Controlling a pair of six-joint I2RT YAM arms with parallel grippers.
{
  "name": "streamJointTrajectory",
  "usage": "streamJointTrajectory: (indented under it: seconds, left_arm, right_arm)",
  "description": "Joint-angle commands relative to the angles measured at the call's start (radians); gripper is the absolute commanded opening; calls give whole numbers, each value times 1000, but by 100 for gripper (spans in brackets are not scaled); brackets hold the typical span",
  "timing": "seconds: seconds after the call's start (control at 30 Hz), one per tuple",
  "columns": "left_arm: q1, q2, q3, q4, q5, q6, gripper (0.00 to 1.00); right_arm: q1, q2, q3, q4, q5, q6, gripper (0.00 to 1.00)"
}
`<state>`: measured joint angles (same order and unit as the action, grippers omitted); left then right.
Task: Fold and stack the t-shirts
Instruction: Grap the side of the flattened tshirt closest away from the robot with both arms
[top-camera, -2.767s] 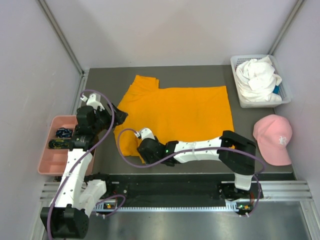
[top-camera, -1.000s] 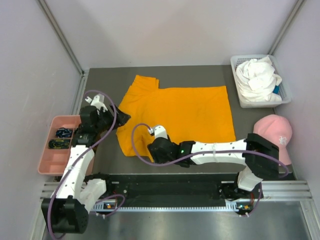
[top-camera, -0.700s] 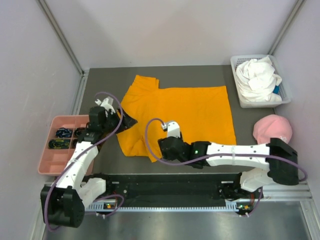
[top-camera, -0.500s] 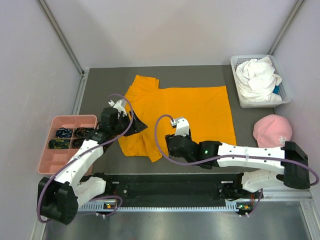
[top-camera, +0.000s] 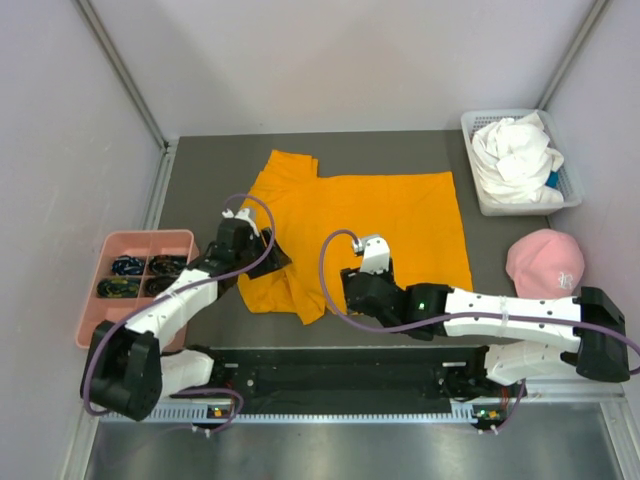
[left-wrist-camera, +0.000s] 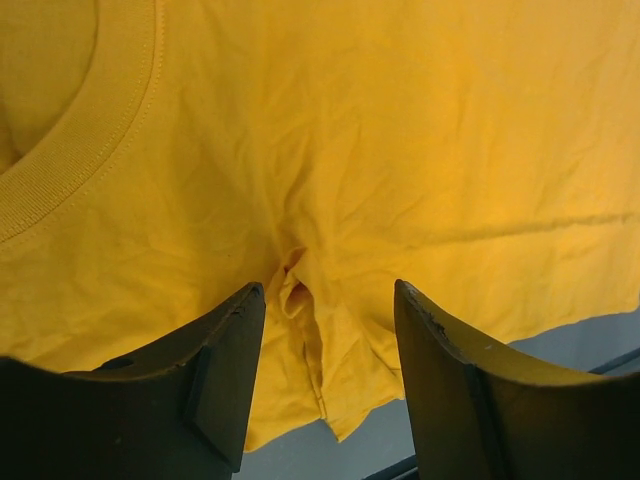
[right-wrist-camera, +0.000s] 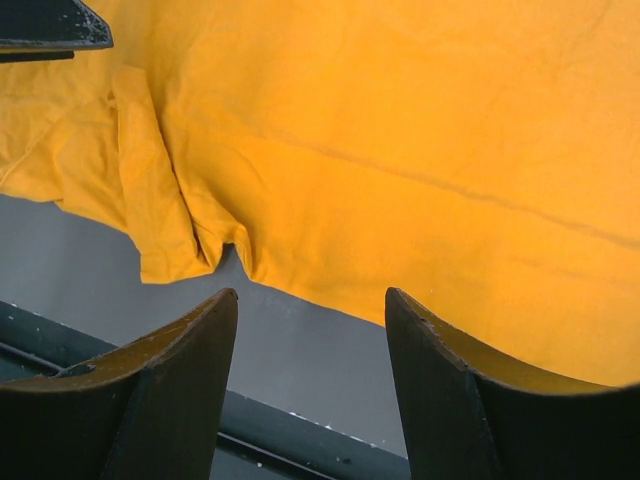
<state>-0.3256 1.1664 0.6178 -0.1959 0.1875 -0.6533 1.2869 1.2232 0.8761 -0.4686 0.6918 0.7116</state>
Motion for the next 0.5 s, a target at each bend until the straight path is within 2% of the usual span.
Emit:
streamJointTrajectory:
  seconds: [0.0,0.47]
  left_arm:
    - [-4,47,7,72,-17,4,58]
    - [-6,82,-16,101,-36,7,52]
  right_arm:
    - [5,-24,4,-4,31,6,61]
    - [3,-22,-5,-8,35,14,61]
